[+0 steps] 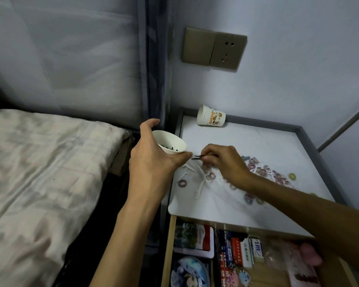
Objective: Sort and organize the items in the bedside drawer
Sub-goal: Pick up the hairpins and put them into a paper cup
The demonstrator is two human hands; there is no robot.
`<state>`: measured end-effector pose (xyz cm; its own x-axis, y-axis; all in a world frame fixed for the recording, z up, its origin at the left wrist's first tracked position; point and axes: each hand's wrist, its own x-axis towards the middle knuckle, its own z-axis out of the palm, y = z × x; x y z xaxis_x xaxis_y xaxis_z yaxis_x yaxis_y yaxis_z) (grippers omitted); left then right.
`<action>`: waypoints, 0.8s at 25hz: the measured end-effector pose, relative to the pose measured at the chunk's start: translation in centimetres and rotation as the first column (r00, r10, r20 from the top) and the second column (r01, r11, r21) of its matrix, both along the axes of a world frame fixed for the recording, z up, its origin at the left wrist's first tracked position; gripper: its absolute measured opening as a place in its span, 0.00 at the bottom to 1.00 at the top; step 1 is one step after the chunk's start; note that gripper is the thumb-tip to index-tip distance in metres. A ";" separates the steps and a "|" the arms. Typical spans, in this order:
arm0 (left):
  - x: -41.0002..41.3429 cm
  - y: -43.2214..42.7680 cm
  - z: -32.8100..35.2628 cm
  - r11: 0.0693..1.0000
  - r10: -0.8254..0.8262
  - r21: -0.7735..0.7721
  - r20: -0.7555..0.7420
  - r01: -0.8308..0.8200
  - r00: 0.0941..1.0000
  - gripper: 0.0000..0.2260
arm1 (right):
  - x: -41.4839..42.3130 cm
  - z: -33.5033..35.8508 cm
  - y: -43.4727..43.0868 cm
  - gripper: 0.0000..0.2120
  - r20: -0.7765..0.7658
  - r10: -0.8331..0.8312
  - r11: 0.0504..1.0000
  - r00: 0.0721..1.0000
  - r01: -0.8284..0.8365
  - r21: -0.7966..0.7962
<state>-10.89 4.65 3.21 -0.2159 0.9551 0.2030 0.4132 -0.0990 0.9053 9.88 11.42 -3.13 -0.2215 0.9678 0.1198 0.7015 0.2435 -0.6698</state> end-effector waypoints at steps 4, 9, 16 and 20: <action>0.6 0.1 -0.2 0.998 -0.055 -0.006 -0.042 0.055 0.998 0.41 | 0.7 6.0 0.1 0.07 -0.143 -0.004 0.996 0.990 0.016 0.084; 3.4 -0.8 0.5 0.964 -0.267 -0.029 -0.130 0.265 0.955 0.44 | -0.3 12.1 -2.5 0.07 0.311 0.416 0.845 0.854 -0.490 0.216; 6.7 -4.0 -0.1 0.921 -0.388 -0.047 -0.159 0.386 0.908 0.44 | 4.9 9.9 -9.7 0.09 0.168 0.205 0.961 0.964 -0.231 0.150; 9.6 -6.8 -1.0 0.866 -0.498 -0.029 -0.137 0.499 0.856 0.44 | 7.7 7.2 -15.9 0.07 -0.192 -0.208 0.977 0.959 0.196 -0.081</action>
<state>-1.33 -2.18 2.21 0.3184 0.9259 0.2032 0.4246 -0.3310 0.8427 17.61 -4.43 4.09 0.0018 0.9967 0.0815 0.5832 0.0652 -0.8097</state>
